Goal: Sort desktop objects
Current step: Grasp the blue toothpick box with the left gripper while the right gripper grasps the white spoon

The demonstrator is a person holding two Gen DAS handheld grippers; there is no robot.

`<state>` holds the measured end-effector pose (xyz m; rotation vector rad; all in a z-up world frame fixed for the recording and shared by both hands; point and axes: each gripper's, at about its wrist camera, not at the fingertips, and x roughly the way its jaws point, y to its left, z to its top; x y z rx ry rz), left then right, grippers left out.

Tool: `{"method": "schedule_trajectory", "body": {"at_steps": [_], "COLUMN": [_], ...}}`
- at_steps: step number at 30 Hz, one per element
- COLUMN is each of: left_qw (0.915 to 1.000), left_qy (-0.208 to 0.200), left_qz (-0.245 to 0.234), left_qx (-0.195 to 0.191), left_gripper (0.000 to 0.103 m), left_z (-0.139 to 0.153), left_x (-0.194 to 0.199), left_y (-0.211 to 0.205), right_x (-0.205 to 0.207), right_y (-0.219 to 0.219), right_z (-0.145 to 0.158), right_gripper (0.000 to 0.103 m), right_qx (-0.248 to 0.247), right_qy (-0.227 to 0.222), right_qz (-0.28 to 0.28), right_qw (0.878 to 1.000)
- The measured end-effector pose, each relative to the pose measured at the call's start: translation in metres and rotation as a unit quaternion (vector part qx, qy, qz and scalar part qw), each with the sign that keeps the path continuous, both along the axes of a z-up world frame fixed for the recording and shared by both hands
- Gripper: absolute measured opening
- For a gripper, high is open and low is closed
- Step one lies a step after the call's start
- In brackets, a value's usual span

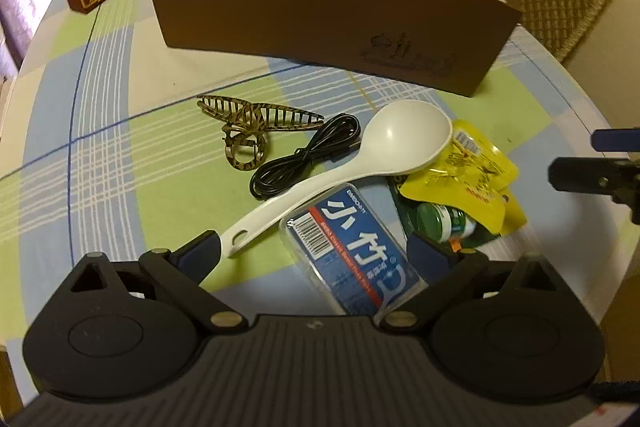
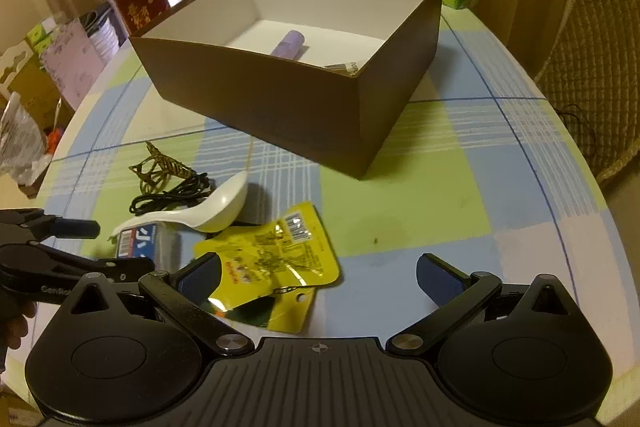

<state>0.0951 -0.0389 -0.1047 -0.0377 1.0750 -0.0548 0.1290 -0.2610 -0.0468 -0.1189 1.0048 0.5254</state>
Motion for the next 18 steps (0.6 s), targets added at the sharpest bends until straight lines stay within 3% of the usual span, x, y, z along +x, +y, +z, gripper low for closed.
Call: {"method": "schedule_trajectory", "body": {"at_steps": [4,11,18], "left_qw": [0.9998,0.9983,0.9952], "left_qy": [0.011,0.022,0.03], "left_qz": [0.018,0.054,0.093], "left_qx": [-0.005,0.006,0.007], "left_gripper": [0.087,0.086,0.068], "left_z": [-0.007,-0.018,-0.026], "left_x": [0.009,0.019,0.018], "left_y": [-0.005,-0.015,-0.016], "right_x": [0.014,0.037,0.051], "right_y": [-0.006,-0.01,-0.001], "right_z": [-0.002,-0.008,-0.014], "right_gripper": [0.101,0.101,0.101], "right_qx": [0.001,0.044,0.096], "right_qy": [0.007,0.035,0.063], "right_qz": [0.015,0.034,0.065], "right_qw": [1.0,0.998,0.991]}}
